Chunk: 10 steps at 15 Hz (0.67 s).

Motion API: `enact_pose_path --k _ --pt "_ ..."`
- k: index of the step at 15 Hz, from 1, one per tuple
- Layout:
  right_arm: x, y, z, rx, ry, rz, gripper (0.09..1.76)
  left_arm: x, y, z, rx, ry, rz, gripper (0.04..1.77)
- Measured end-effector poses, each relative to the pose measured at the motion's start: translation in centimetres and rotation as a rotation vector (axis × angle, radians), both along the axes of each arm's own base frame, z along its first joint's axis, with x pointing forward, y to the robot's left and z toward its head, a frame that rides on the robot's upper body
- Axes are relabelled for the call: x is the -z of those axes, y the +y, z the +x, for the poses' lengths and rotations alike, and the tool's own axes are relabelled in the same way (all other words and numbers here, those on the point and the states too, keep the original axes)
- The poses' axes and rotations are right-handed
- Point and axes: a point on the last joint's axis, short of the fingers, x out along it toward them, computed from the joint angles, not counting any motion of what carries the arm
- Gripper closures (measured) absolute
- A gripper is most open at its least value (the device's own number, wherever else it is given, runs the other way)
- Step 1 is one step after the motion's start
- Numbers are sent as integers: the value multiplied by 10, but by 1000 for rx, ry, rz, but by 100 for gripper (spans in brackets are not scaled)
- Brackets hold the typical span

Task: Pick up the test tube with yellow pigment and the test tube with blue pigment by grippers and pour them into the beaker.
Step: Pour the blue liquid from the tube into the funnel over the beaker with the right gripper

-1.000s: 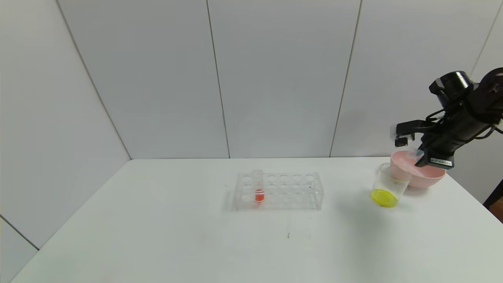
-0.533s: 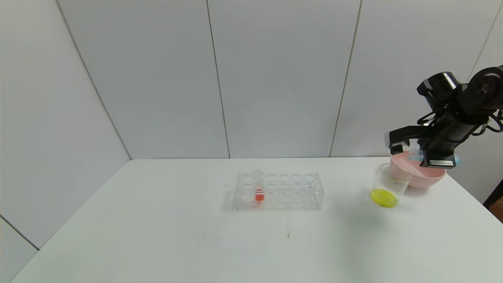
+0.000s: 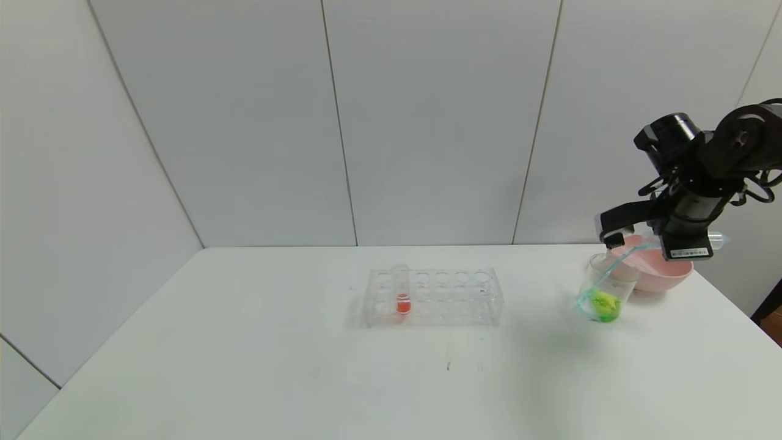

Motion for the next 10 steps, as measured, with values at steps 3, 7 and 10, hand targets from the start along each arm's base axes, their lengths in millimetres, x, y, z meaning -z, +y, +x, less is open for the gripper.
enact_pose_path --k 3,7,10 --pt "1 2 1 11 8 -59 133 0 0 0 0 0 0 5" --pt "3 8 2 12 28 -164 133 0 0 0 0 0 0 5" --pt "1 17 1 2 30 -232 133 0 0 0 0 0 0 5"
